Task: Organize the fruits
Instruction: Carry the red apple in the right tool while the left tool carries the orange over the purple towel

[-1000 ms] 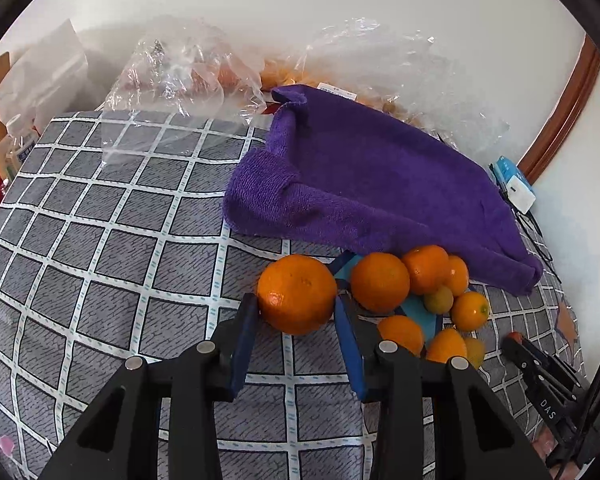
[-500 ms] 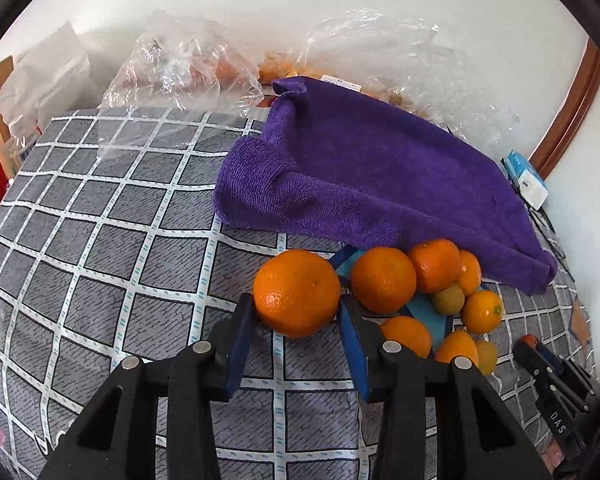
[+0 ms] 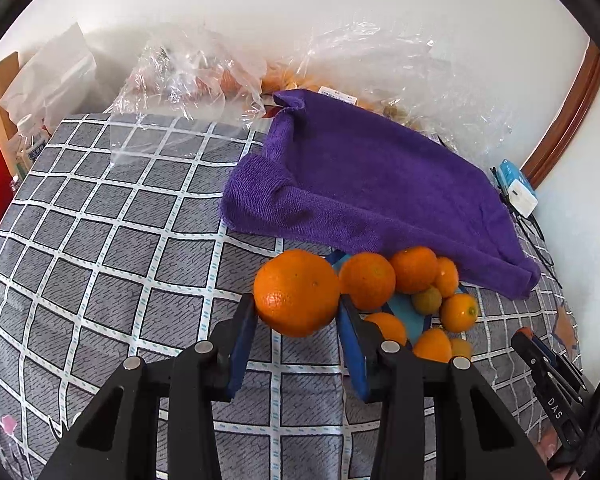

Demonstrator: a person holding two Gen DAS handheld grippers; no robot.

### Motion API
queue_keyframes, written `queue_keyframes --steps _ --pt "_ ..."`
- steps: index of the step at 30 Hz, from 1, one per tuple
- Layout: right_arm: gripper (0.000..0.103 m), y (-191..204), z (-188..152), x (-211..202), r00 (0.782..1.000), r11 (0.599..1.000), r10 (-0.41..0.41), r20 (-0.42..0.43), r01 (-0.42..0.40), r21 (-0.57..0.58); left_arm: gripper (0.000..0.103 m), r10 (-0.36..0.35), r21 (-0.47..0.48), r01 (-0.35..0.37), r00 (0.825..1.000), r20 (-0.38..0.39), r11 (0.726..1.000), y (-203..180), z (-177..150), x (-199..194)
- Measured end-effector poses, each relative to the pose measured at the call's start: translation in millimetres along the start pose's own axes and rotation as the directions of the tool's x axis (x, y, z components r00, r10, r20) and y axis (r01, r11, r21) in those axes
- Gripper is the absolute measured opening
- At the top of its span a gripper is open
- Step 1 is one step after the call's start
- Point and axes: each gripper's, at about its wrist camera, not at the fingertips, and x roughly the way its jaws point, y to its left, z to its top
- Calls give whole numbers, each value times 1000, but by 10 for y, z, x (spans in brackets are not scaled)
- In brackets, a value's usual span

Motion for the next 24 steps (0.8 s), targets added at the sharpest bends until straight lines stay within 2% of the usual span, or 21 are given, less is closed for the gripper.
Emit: queue_keyframes --steps 6,24 --pt "23 -22 74 -133 999 1000 -25 42 26 -18 38 -15 -13 15 1000 18 1000 -46 31 -140" --pt "23 -16 247 -306 996 1000 -19 91 21 -21 38 -48 -8 49 997 59 999 -174 177 -392"
